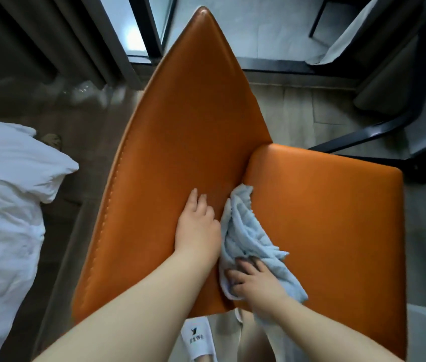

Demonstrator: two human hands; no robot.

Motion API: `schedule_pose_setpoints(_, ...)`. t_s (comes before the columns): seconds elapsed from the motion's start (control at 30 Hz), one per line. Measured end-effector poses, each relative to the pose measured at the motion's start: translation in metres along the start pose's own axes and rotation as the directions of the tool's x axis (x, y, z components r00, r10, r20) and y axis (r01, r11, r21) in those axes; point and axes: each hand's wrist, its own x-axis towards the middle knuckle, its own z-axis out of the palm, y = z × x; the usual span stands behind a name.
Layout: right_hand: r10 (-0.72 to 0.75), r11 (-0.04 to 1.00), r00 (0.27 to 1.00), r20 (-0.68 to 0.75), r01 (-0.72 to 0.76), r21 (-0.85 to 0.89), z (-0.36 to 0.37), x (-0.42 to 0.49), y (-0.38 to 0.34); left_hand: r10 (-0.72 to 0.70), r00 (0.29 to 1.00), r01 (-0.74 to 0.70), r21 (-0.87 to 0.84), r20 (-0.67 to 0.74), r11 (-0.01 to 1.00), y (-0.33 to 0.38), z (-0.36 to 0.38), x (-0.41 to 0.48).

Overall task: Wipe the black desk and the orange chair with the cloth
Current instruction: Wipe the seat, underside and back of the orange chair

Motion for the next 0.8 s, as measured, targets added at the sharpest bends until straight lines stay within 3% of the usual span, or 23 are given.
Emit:
schedule_pose_setpoints(0.07, 0.115, 0.993, 0.985, -0.127, -0.11, 0.047, -0.003, -0.013, 0.007, 0.018, 1.0, -0.018, 0.018, -0.006, 1.0, 0.003, 0.003, -0.016)
schedule_pose_setpoints(0.17, 0.419, 0.899, 0.892, -0.168, -0.382, 0.214, -0.012, -0.002, 0.024, 0.002, 0.999, -0.002, -0.017, -0.034, 1.0, 0.008, 0.006, -0.03)
schedule_pose_setpoints(0.27, 0.533, 0.819, 0.832, -0.155, -0.461, 0.341, -0.006, 0.032, 0.019, -0.022, 0.998, 0.021, -0.019, -0.051, 1.0, 0.013, 0.01, -0.03)
schedule_pose_setpoints(0.4, 0.364, 0.91, 0.93, -0.058, -0.341, 0.237, 0.032, 0.026, -0.04, -0.051, 0.998, 0.051, 0.004, -0.037, 0.999, 0.025, 0.022, -0.025)
schedule_pose_setpoints(0.47, 0.18, 0.976, 0.978, -0.109, -0.163, 0.148, 0.044, -0.014, -0.048, -0.057, 0.998, 0.057, -0.012, -0.027, 0.998, 0.033, 0.028, -0.025)
schedule_pose_setpoints(0.53, 0.033, 0.999, 0.981, -0.189, -0.031, 0.013, 0.051, -0.043, -0.027, -0.057, 0.998, 0.057, -0.032, -0.003, 0.998, 0.043, 0.035, -0.026)
schedule_pose_setpoints(0.6, 0.184, 0.983, 0.974, -0.136, -0.184, 0.01, 0.037, -0.042, 0.004, -0.059, 0.998, 0.06, -0.051, 0.028, 0.997, 0.052, 0.043, -0.027)
schedule_pose_setpoints(0.67, 0.387, 0.917, 0.921, -0.033, -0.382, 0.116, 0.019, -0.014, 0.03, -0.061, 0.997, 0.064, -0.062, 0.041, 0.996, 0.059, 0.048, -0.027)
schedule_pose_setpoints(0.73, 0.404, 0.895, 0.913, 0.05, -0.406, 0.185, 0.009, 0.017, 0.04, -0.058, 0.997, 0.061, -0.066, 0.048, 0.996, 0.065, 0.051, -0.027)
schedule_pose_setpoints(0.8, 0.309, 0.932, 0.95, 0.05, -0.313, 0.183, 0.013, 0.035, 0.029, -0.059, 0.996, 0.063, -0.067, 0.064, 0.996, 0.068, 0.053, -0.027)
